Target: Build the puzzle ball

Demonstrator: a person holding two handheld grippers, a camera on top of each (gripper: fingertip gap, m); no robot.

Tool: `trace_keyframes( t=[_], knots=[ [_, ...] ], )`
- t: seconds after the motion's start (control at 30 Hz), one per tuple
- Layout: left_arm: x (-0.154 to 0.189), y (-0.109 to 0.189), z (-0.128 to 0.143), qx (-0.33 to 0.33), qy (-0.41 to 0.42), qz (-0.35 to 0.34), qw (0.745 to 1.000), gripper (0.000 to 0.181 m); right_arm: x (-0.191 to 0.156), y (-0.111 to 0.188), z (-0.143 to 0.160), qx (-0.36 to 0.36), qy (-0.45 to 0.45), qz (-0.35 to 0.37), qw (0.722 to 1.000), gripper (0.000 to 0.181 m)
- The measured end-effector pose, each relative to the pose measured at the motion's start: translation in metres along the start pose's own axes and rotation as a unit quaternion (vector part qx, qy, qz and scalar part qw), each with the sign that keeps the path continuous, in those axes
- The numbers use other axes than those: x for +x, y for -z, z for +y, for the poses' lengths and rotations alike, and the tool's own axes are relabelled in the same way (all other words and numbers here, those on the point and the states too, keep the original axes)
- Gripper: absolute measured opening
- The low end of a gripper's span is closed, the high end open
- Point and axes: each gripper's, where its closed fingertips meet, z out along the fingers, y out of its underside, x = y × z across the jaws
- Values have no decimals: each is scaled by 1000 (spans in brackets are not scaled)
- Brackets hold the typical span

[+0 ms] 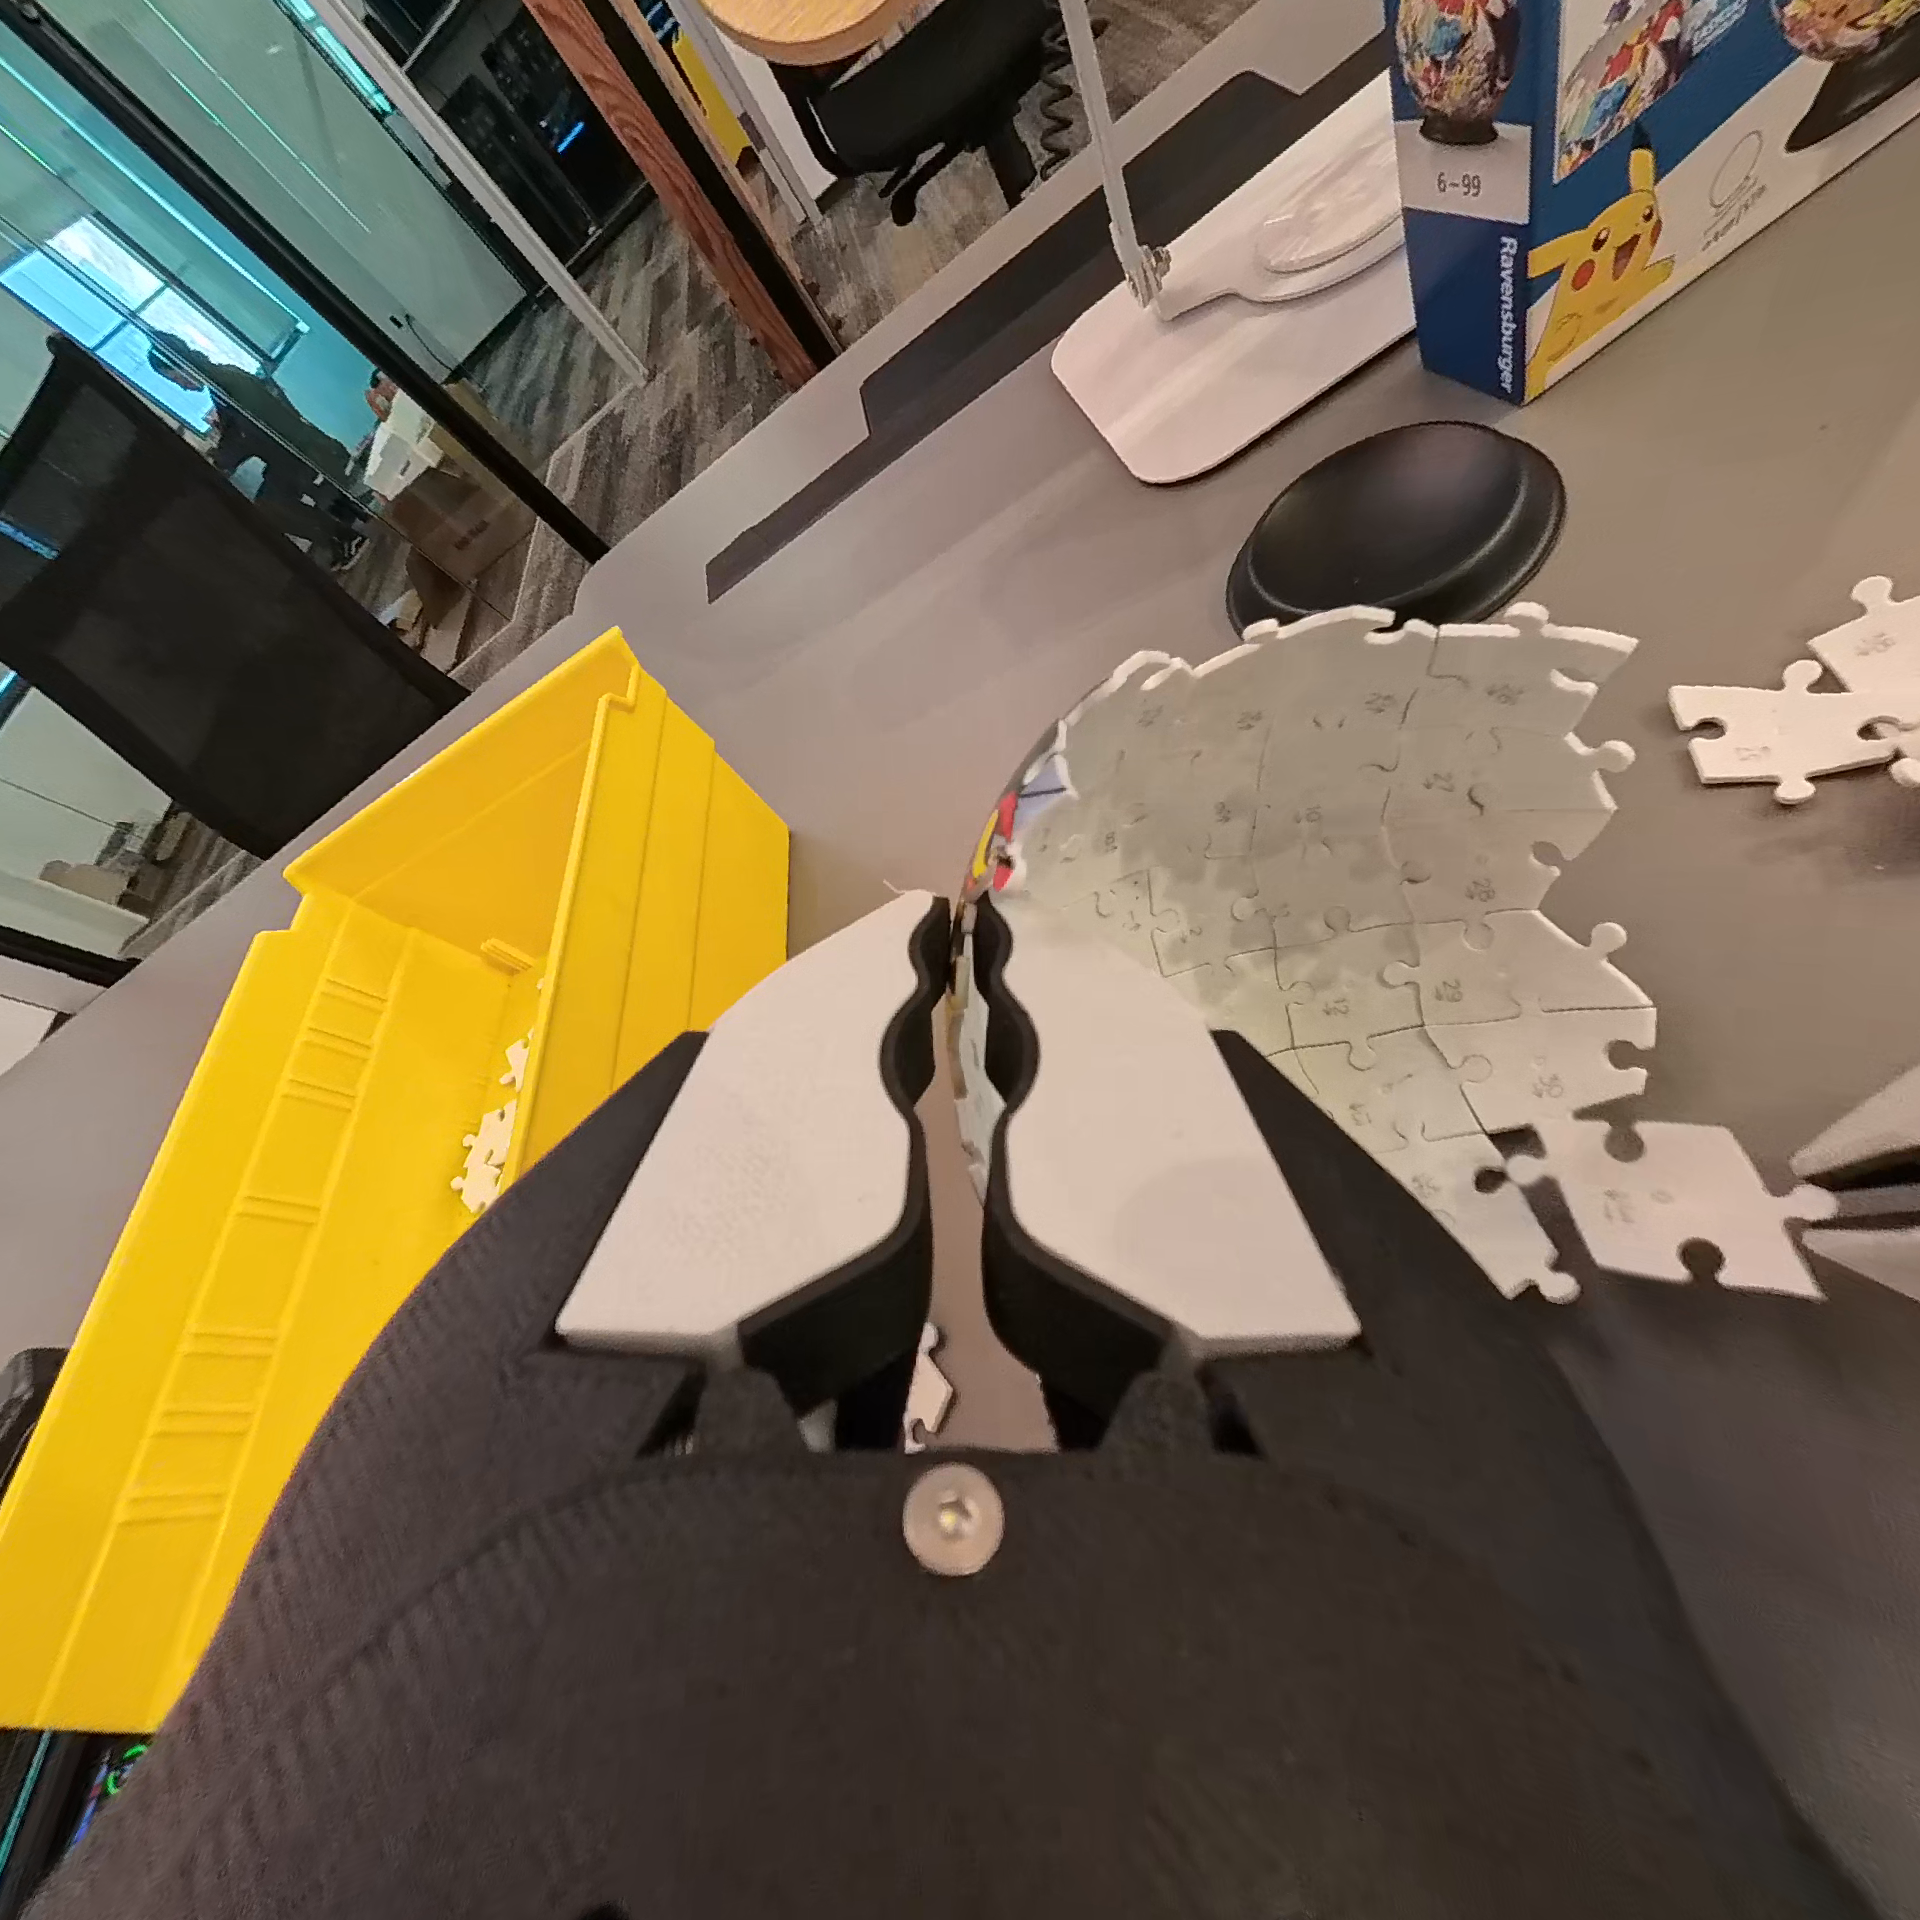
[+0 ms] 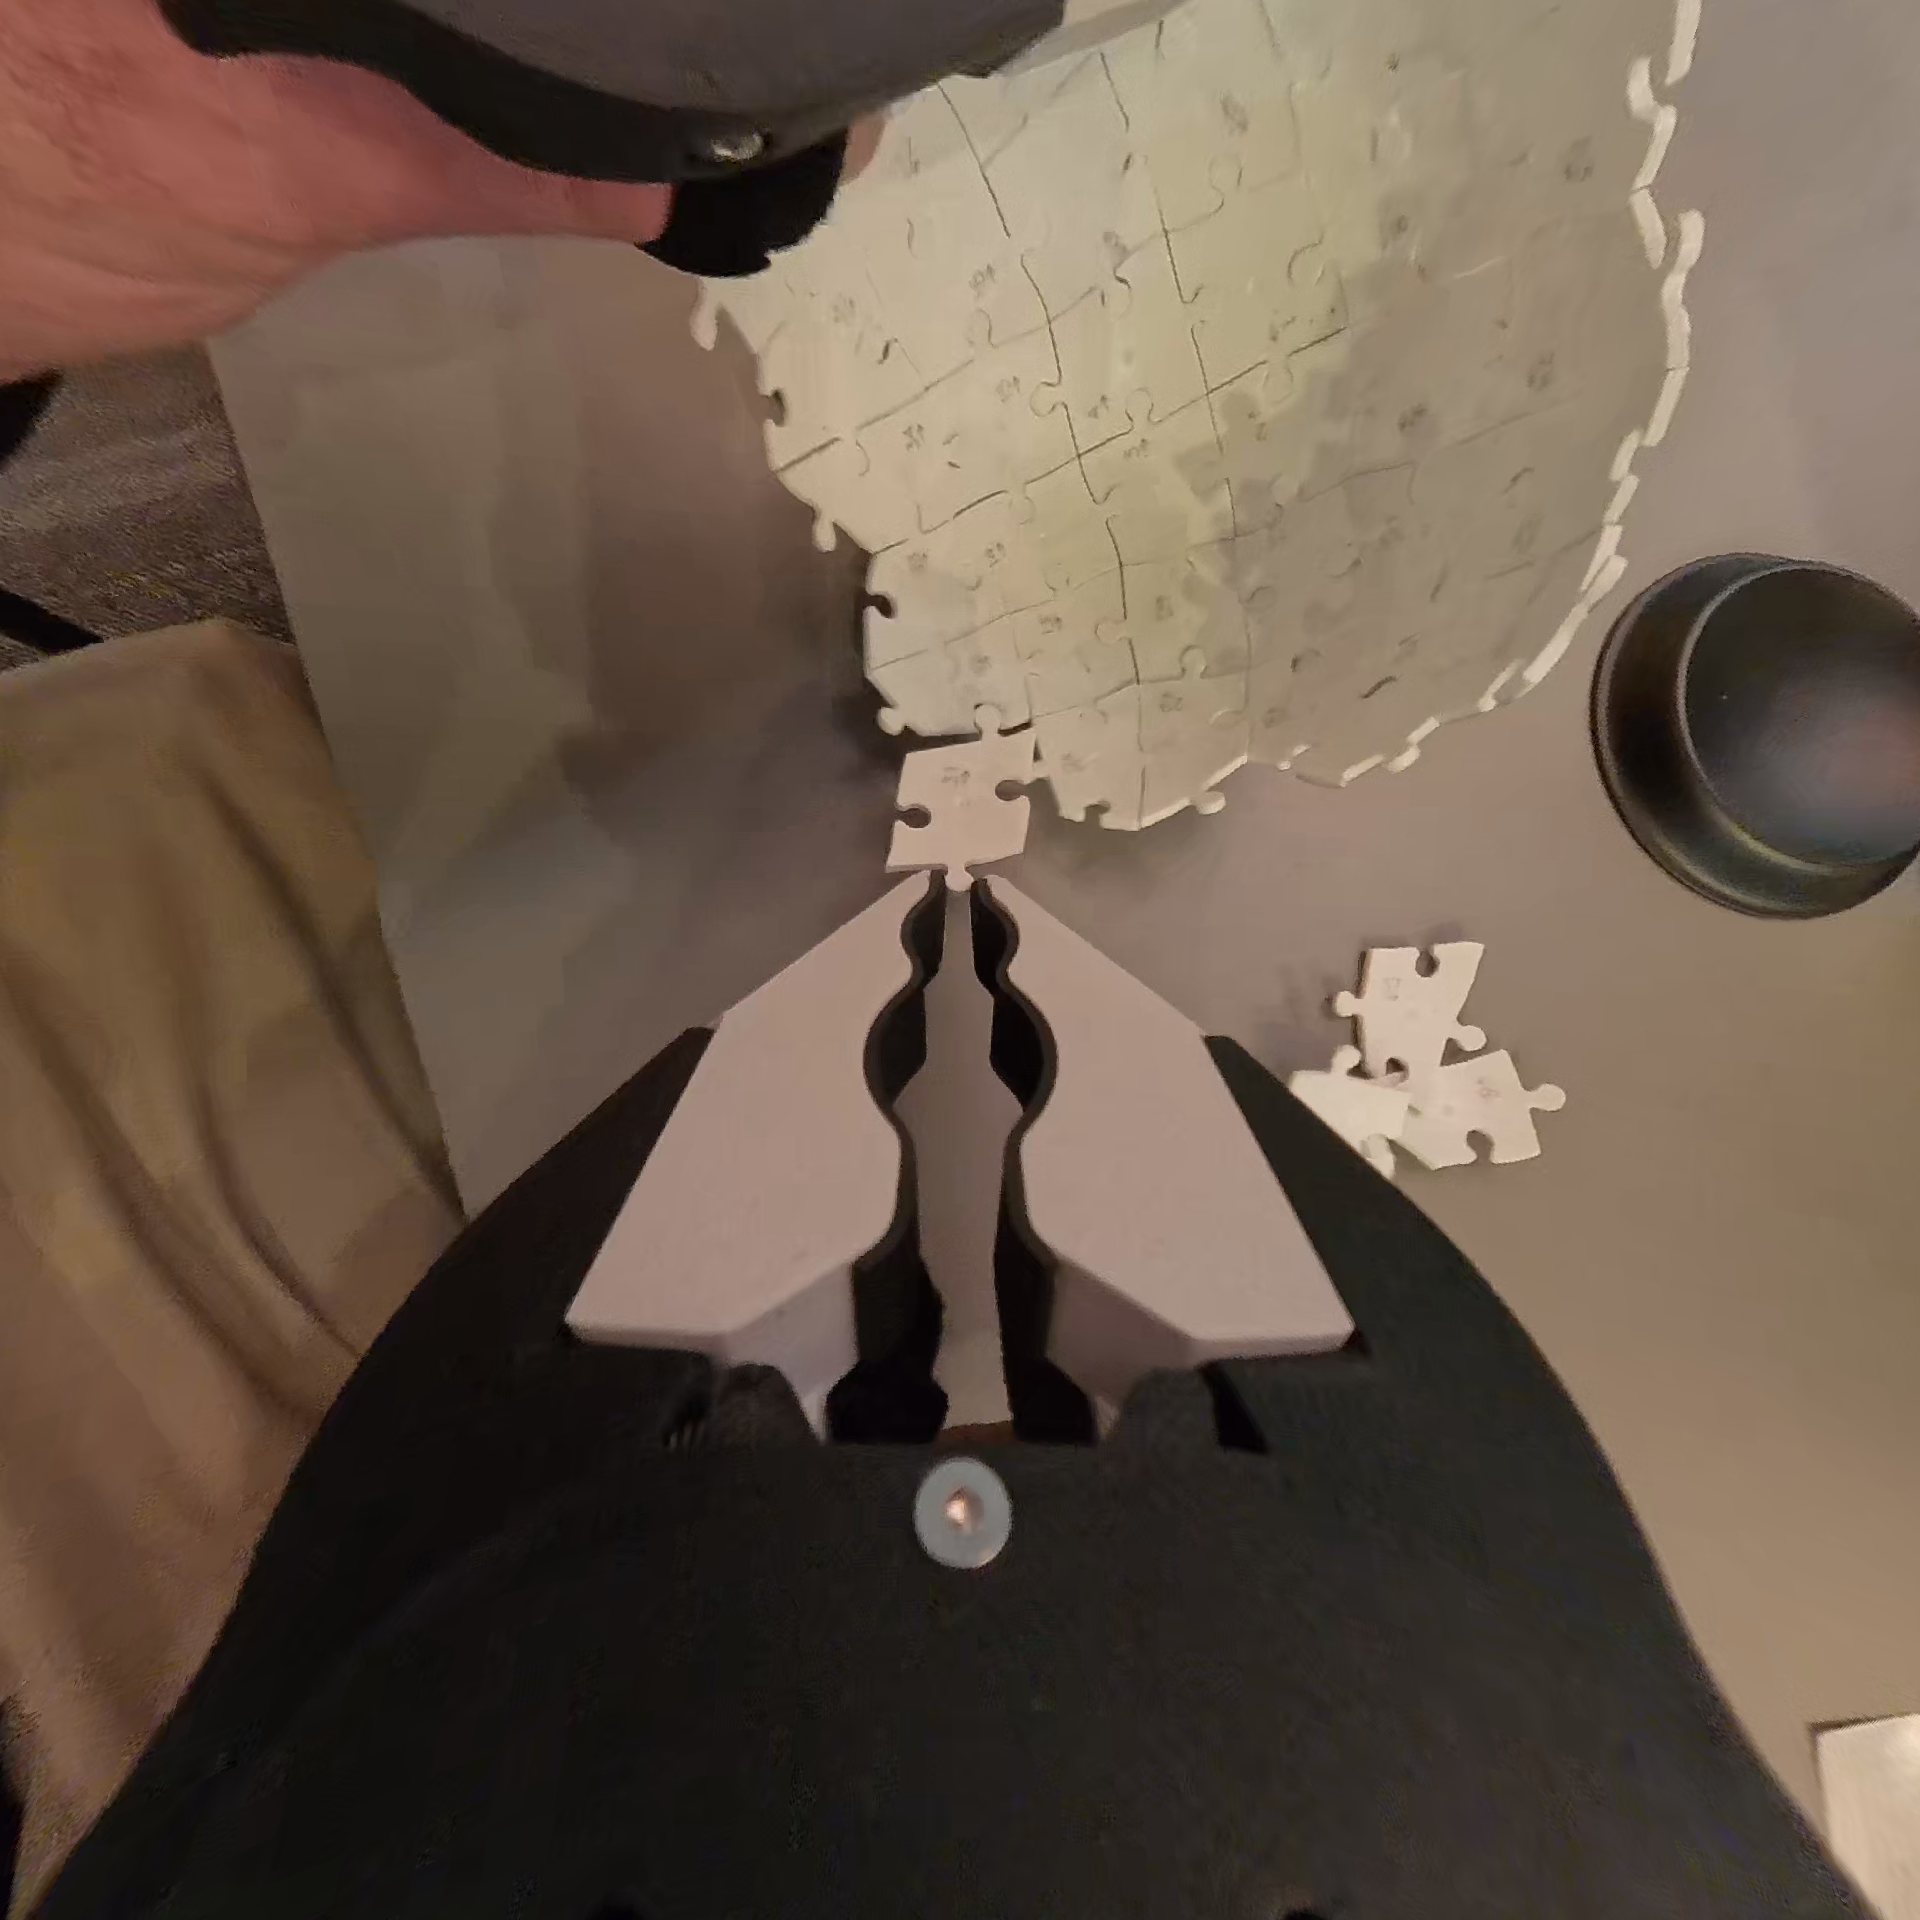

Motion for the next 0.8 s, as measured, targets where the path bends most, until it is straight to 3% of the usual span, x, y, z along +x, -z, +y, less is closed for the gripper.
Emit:
trace_keyframes(
  t=[0.4, 0.8],
  knots=[
    [4, 3, -7, 19, -21, -16, 999, 4, 4, -10, 2, -39, 12, -16, 999, 3],
    [5, 5, -11, 33, -34, -28, 998, 4, 6, -10, 1, -32, 18, 8, 999, 8]
  ],
)
